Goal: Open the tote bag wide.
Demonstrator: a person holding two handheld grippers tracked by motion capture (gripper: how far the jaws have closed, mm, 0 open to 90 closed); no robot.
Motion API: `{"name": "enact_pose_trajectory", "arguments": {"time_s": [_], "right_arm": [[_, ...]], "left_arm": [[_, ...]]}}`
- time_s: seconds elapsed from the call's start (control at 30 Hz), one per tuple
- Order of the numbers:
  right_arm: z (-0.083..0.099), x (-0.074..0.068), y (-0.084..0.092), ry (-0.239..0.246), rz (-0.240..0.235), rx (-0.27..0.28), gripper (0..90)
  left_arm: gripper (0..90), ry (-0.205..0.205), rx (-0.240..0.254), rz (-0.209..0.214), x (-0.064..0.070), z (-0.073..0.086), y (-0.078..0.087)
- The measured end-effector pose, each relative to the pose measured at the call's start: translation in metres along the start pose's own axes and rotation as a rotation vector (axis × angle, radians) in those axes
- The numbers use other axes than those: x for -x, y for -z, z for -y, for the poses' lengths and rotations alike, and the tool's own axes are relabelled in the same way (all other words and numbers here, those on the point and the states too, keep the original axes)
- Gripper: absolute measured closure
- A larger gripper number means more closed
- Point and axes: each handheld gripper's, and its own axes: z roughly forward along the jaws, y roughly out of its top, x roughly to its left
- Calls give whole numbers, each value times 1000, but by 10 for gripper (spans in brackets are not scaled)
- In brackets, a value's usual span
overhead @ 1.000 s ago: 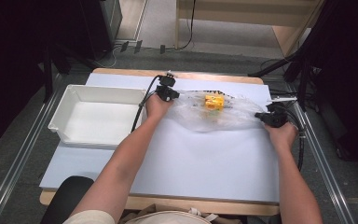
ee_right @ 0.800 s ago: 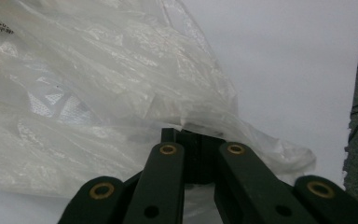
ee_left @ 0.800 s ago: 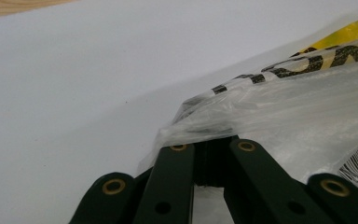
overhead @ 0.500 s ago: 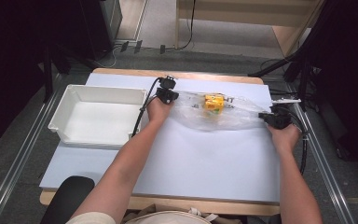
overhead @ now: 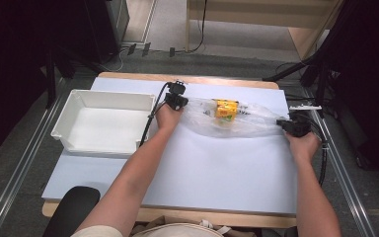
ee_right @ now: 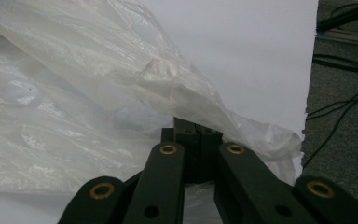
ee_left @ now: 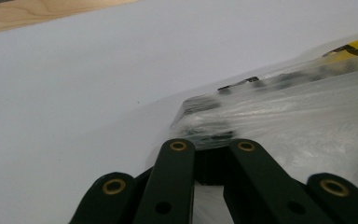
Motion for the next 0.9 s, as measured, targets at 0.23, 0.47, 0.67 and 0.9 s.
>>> {"name": "enact_pose_trajectory", "arguments": {"time_s": [0.23,0.47,0.67,0.9], "right_arm": [[1,4,2,2,13,0,900],[-2,0,2,-53,6,-9,900],[-14,-4,11,-30,-30,17,900],[-21,-14,25,16,-98,50,824]], "left_arm": [[900,27,-6,-9,0,-1,0],[900,95,-51,-7,0,-8,0],[885,65,-26,77,1,-15,9],[705,26,0,160,7,-24,27]]}}
